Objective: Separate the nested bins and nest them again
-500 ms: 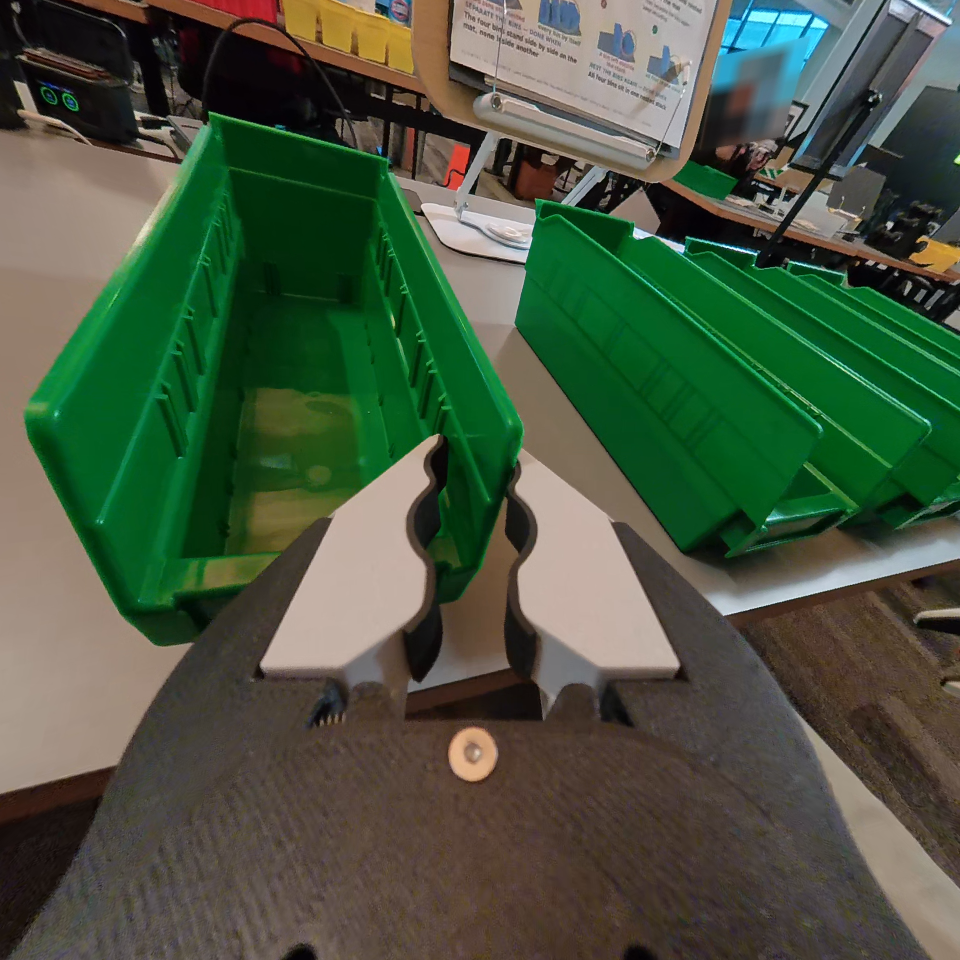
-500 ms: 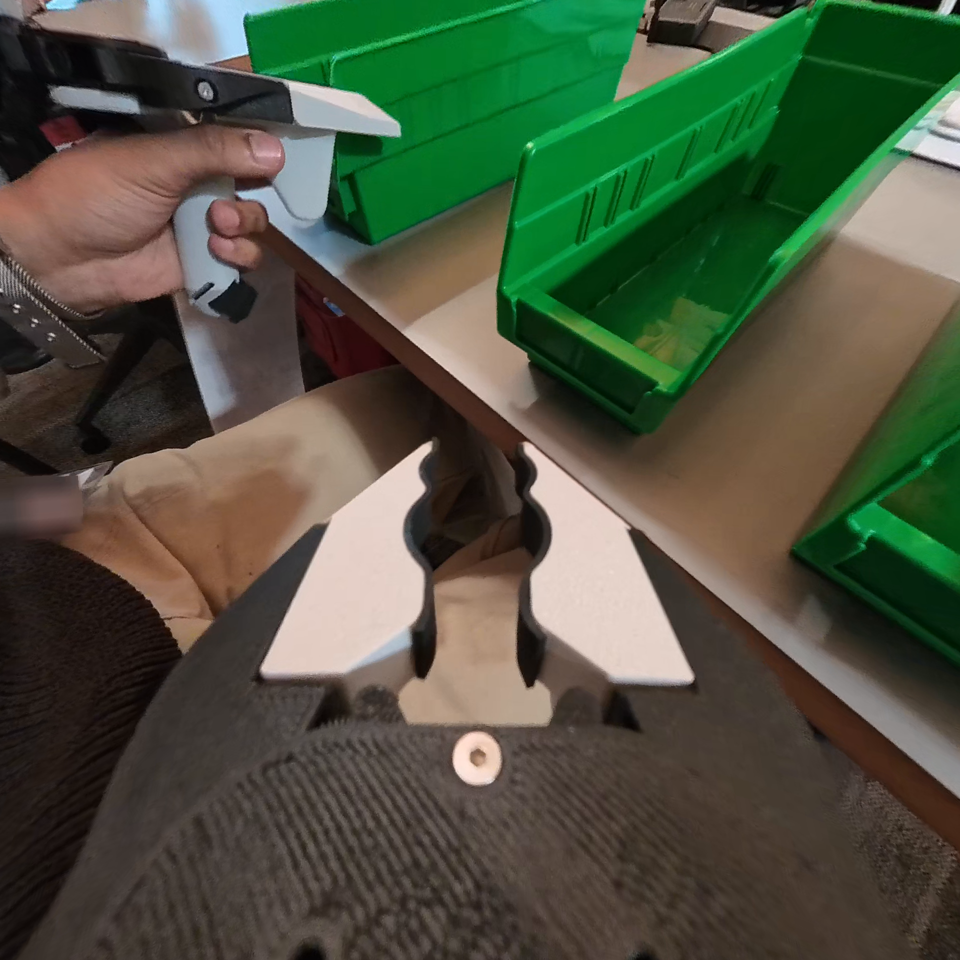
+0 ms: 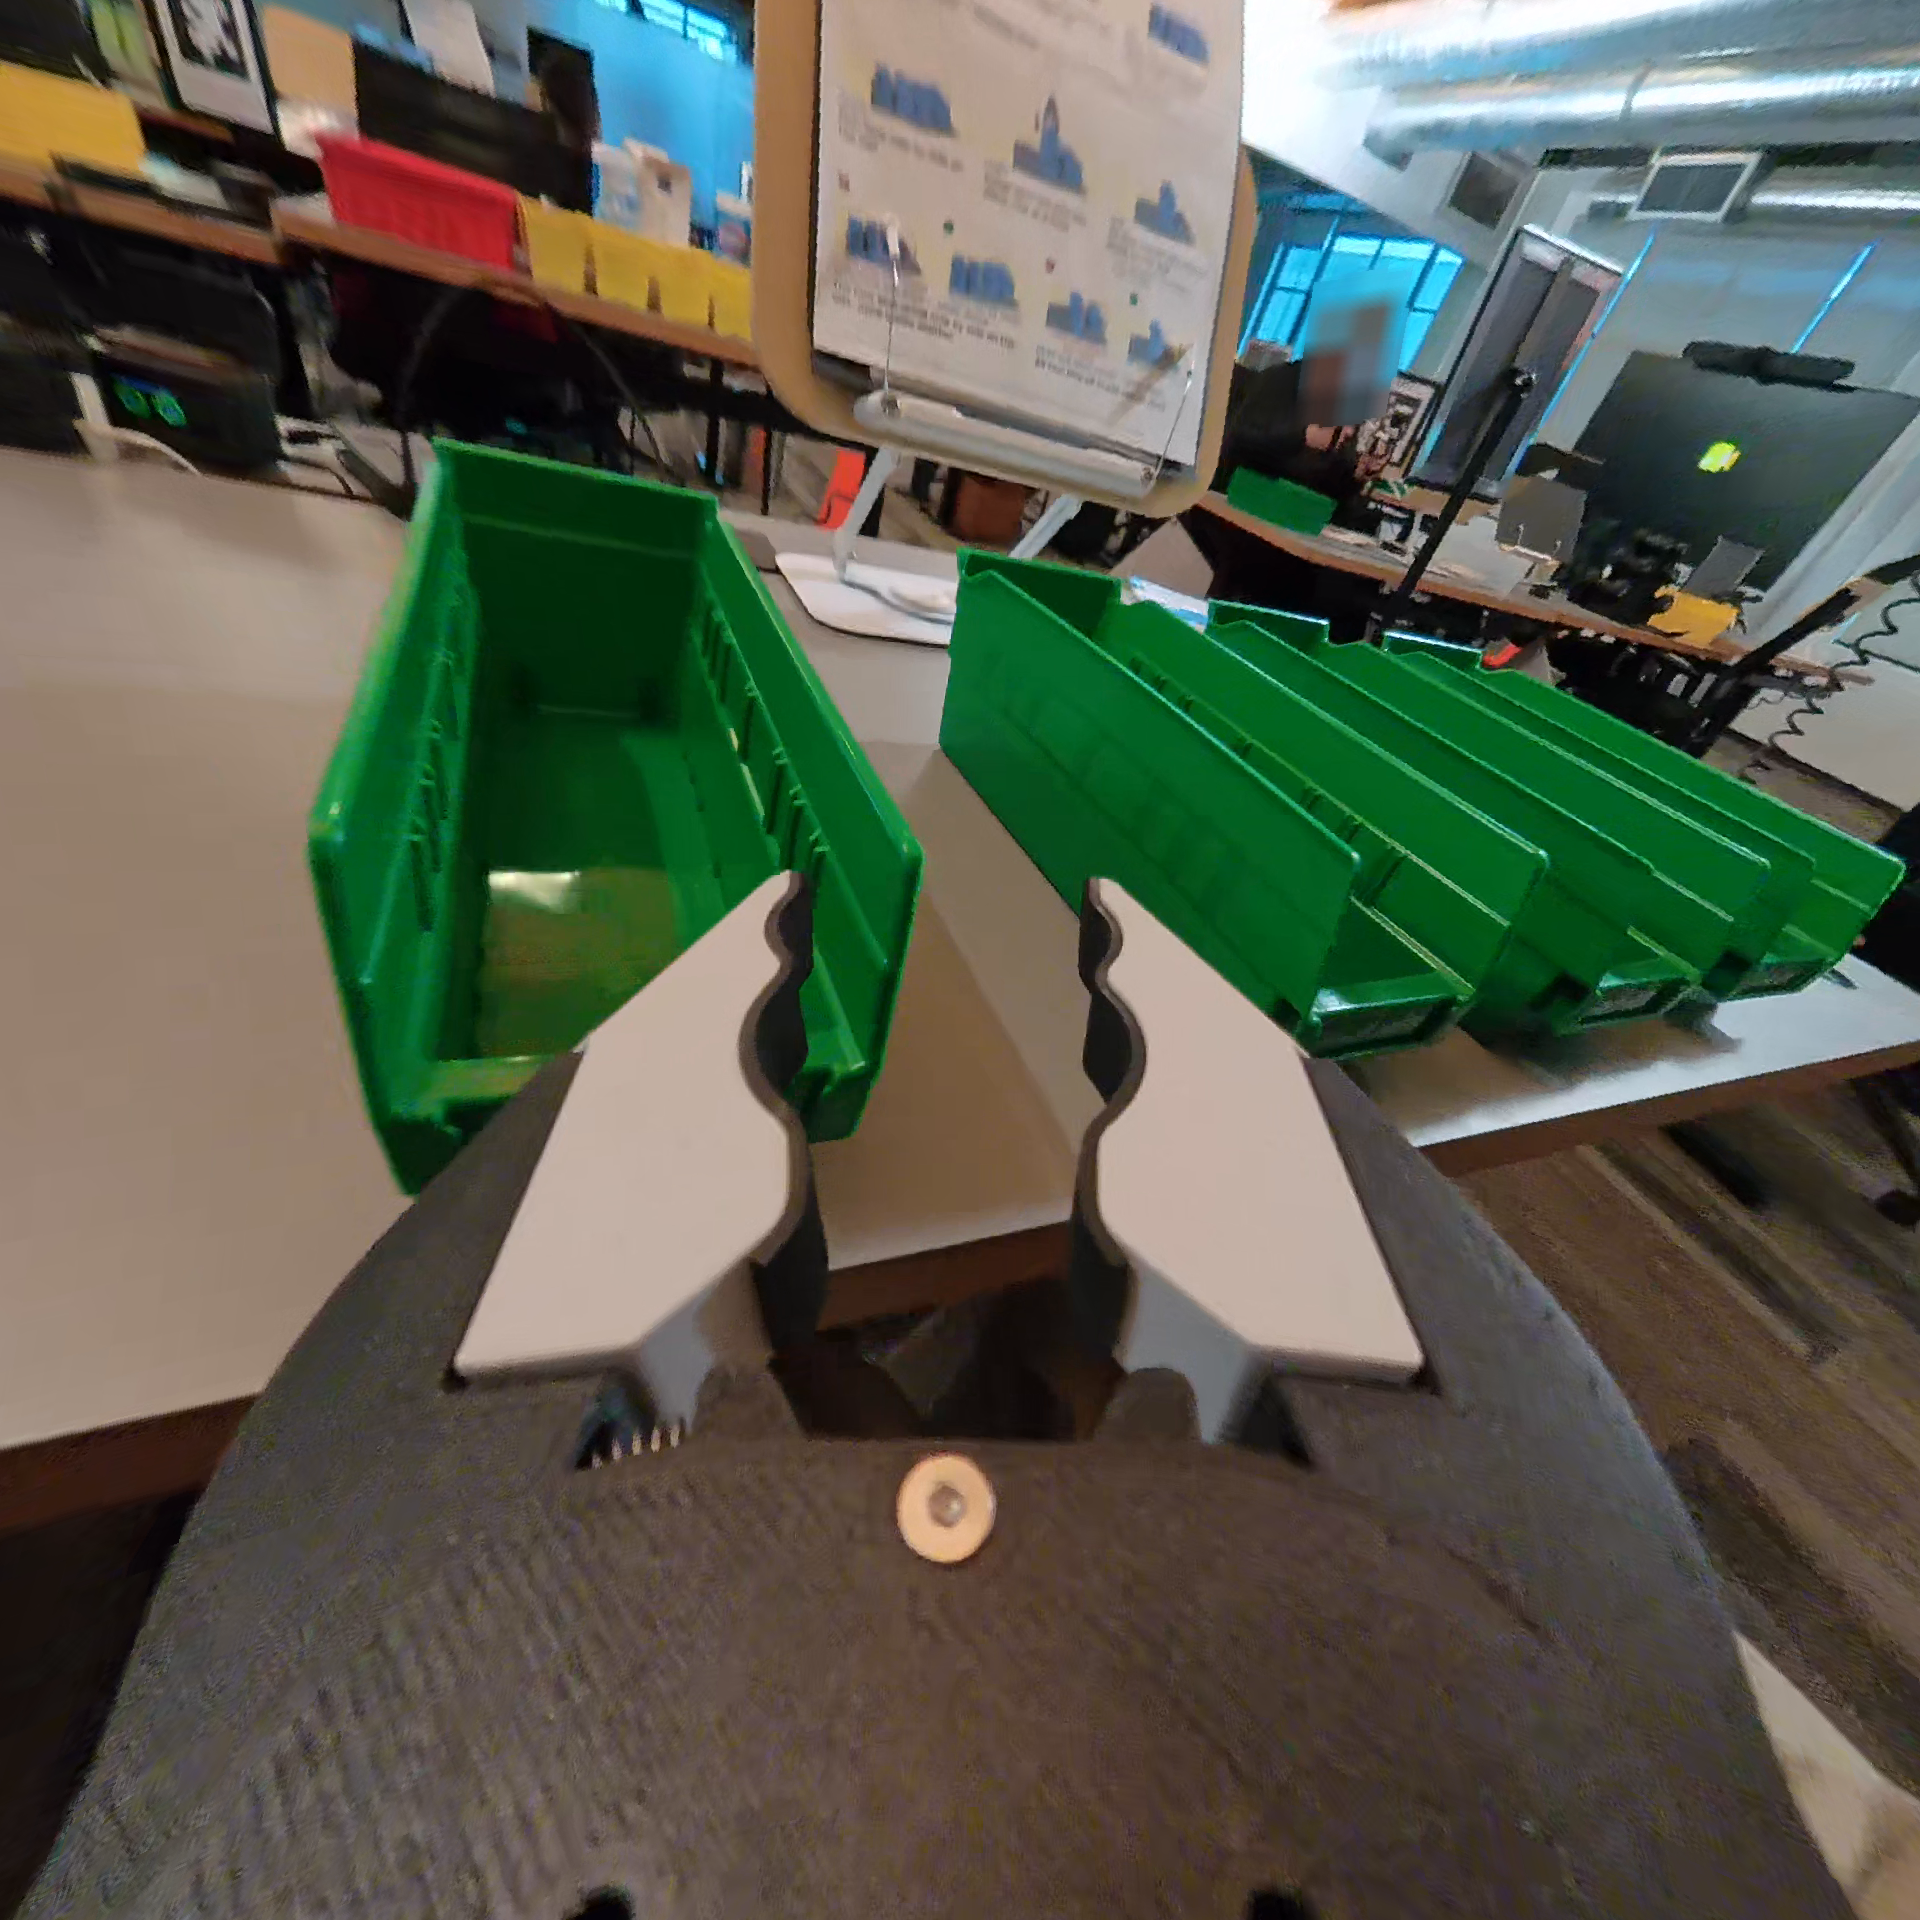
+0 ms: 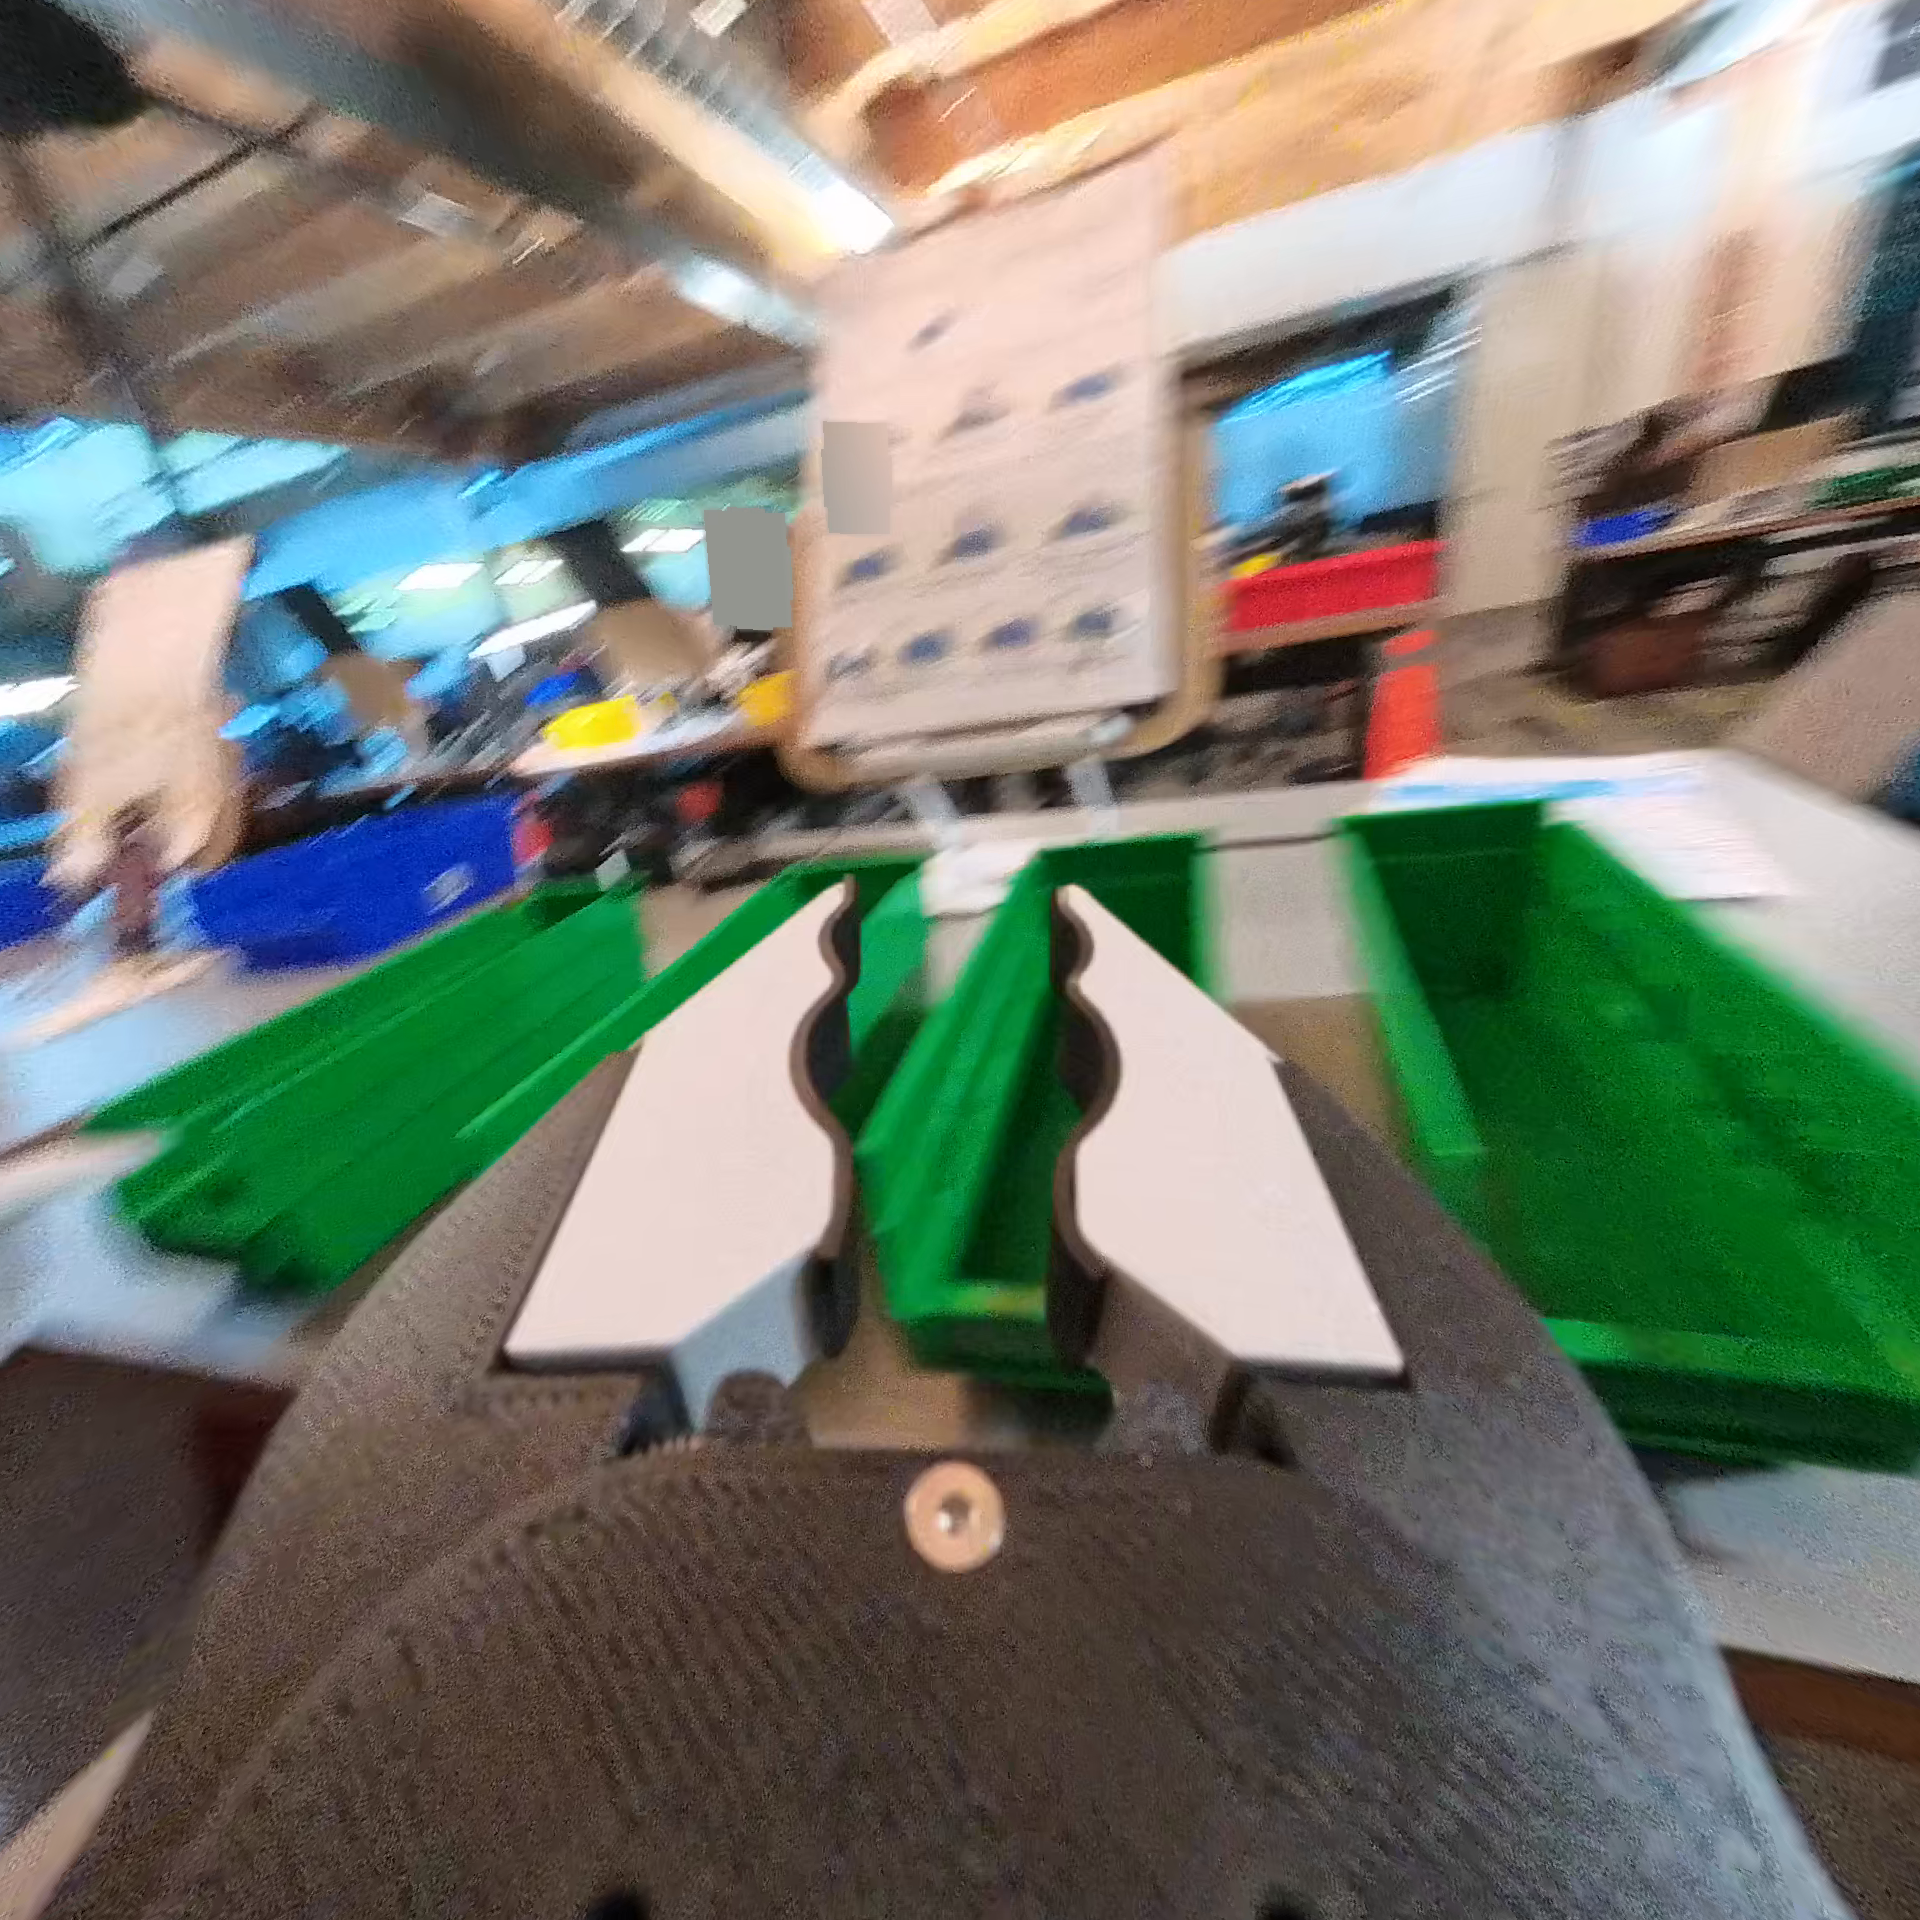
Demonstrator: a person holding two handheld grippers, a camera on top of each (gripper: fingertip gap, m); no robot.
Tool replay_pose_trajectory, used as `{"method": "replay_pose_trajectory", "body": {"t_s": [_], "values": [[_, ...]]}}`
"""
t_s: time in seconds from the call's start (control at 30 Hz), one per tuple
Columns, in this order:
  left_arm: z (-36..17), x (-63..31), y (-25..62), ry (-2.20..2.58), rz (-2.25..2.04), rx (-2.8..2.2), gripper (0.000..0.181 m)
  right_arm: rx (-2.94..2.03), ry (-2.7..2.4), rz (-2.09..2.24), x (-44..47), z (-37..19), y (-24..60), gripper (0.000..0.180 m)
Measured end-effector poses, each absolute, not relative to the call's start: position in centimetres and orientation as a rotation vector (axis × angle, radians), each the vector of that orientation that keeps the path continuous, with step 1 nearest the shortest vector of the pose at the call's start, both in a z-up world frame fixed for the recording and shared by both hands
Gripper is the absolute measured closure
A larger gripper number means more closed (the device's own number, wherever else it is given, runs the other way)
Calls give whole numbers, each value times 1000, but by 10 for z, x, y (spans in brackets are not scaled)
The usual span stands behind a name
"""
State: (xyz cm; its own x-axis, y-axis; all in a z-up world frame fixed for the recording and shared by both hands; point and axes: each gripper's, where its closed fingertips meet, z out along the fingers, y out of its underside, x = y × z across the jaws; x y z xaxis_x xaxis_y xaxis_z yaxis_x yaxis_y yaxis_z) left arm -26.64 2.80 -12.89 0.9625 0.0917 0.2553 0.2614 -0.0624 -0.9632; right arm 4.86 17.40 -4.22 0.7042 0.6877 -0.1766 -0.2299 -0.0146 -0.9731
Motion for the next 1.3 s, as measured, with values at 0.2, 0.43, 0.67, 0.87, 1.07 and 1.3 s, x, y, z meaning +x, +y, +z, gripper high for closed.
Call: {"method": "replay_pose_trajectory", "body": {"t_s": [0.2, 0.43, 0.67, 0.87, 1.07, 1.3], "values": [[-133, -249, 20, -210, -166, -1655, 132, -1596, -35, 374, 199, -81, 287, 121], [-151, -213, 25, -142, -310, -1748, 133, -1861, 16, 409, 217, -156, 334, 115], [-155, -202, 26, -109, -330, -1778, 139, -1939, -91, 419, 199, -171, 362, 139], [-148, -207, 23, -128, -296, -1734, 148, -1887, -70, 515, 190, -161, 356, 178], [-149, -200, 24, -101, -303, -1742, 148, -1717, -15, 393, 223, -108, 345, 178], [-152, -177, 28, -30, -326, -1752, 146, -1447, -190, 443, 166, -11, 289, 178]]}}
